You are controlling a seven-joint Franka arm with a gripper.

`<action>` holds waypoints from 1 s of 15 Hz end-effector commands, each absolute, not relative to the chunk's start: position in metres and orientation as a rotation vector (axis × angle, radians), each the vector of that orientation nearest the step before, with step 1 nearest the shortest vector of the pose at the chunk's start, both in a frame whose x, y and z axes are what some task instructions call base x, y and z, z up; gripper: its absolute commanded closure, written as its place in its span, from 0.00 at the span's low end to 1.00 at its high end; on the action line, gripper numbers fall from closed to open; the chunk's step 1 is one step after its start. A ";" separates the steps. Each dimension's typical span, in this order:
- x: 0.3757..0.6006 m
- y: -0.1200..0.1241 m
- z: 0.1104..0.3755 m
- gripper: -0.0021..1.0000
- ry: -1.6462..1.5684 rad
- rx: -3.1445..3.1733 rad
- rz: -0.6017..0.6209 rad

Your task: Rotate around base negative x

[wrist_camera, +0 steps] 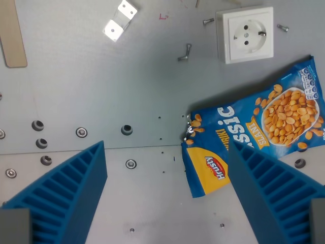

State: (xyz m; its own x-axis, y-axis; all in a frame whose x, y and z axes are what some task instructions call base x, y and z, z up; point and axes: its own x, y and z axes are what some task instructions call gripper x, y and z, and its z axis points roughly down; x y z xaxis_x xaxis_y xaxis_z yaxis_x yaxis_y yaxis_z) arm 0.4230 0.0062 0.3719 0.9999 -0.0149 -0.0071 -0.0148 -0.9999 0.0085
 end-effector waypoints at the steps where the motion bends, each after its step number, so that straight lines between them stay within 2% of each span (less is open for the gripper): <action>1: 0.423 0.006 0.375 0.00 -0.024 3.120 -0.001; 15: 0.423 0.006 0.375 0.00 -0.024 2.933 0.000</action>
State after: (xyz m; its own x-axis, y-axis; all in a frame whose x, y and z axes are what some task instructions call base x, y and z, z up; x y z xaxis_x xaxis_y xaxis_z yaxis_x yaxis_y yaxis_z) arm 0.4232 0.0039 0.3721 1.0000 -0.0023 -0.0059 -0.0020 -0.9984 0.0573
